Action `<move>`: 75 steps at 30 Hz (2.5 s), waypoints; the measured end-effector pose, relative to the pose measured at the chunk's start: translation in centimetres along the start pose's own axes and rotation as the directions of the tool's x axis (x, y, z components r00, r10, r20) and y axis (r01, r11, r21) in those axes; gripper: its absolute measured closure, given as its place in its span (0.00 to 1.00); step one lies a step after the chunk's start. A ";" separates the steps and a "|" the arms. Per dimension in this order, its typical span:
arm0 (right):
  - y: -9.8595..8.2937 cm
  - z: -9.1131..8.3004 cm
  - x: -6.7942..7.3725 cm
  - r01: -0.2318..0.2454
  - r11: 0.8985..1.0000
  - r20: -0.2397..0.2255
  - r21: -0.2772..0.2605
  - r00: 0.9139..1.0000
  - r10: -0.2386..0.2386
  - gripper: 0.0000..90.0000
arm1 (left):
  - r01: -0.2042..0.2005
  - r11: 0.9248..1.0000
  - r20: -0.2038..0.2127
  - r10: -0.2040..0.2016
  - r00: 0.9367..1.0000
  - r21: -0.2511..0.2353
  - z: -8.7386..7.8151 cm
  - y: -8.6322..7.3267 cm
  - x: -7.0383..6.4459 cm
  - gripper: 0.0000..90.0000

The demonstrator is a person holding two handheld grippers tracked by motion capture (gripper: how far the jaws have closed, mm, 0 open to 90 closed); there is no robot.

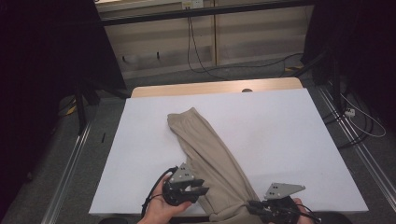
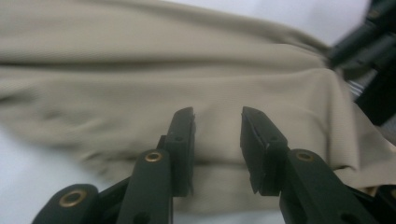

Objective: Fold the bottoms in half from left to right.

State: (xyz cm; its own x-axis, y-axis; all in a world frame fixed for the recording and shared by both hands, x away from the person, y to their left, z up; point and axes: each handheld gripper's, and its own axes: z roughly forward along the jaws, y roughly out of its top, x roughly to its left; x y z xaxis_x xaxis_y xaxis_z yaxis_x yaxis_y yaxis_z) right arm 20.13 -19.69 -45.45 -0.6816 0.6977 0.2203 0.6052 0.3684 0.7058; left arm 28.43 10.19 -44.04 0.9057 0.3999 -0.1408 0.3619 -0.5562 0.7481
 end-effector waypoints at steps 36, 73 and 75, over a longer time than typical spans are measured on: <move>5.4 4.6 -3.7 0.095 0.995 0.156 0.033 0.983 -0.099 0.72 | -0.084 0.995 -0.125 0.090 0.988 0.057 0.5 -1.2 0.1 0.81; 4.3 2.4 -2.0 0.046 0.998 0.036 -0.043 0.998 -0.044 0.53 | 0.055 0.998 -0.069 -0.055 0.996 0.009 -3.7 -2.7 0.3 0.56; 4.4 2.5 -2.2 0.040 0.998 0.042 -0.050 0.998 -0.037 0.51 | 0.051 0.999 -0.114 -0.051 0.992 -0.002 -3.7 -2.4 1.1 0.52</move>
State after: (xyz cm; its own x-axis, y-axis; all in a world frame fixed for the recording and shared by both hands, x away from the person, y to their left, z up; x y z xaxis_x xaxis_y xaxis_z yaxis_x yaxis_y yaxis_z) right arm 25.29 -18.13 -44.53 -0.6858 0.7088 0.1651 0.5563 0.3643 0.7469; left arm 27.73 14.68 -43.55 0.8547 0.5085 -0.1041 0.4075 -0.5331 0.7415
